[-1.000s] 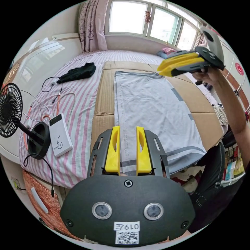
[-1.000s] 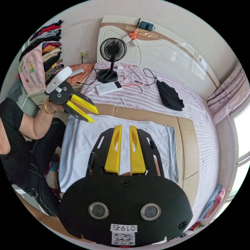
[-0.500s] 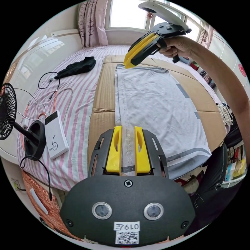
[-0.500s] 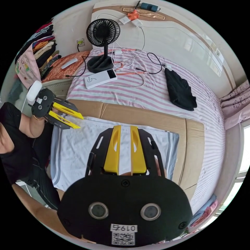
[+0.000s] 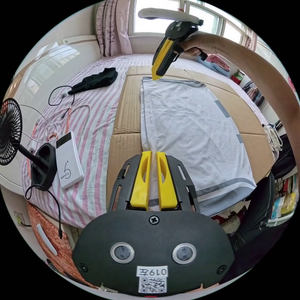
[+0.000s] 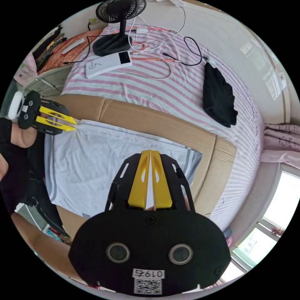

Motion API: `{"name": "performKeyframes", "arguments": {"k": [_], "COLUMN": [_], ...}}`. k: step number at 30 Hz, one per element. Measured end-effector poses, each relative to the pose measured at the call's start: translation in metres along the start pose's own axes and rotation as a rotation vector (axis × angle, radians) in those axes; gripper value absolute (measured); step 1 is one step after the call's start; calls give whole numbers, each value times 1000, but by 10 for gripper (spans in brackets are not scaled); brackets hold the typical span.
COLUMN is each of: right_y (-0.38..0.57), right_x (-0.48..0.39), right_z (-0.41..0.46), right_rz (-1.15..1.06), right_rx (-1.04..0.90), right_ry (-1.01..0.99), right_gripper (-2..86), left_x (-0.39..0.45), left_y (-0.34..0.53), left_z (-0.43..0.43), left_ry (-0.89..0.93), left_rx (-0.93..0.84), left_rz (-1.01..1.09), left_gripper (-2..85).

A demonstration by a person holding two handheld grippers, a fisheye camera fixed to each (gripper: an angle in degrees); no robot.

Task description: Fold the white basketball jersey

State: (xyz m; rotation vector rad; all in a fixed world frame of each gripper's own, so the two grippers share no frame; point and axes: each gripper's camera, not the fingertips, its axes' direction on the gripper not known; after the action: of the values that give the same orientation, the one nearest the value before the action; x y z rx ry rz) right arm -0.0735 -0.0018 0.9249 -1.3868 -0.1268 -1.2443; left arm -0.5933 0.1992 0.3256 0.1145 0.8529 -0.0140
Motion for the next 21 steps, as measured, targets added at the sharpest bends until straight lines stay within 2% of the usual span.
{"name": "performKeyframes", "arguments": {"k": [3, 15, 18, 21], "right_y": [-13, -47, -28, 38], "right_x": [-4, 13, 28, 60], "right_z": [-8, -32, -64, -98], "right_rz": [-52, -183, -94, 131], "right_rx": [-7, -165, -82, 33], "right_ry": [135, 157, 158, 97], "right_gripper": [-8, 12, -1, 9], "left_x": [0, 12, 19, 26], "left_y": [1, 6, 8, 14], "left_z": [1, 3, 2, -5], "left_ry": [22, 73, 71, 5], "left_rx": [-7, 2, -1, 0], "left_rz": [0, -15, -12, -33], "left_gripper": [15, 22, 34, 60]}}
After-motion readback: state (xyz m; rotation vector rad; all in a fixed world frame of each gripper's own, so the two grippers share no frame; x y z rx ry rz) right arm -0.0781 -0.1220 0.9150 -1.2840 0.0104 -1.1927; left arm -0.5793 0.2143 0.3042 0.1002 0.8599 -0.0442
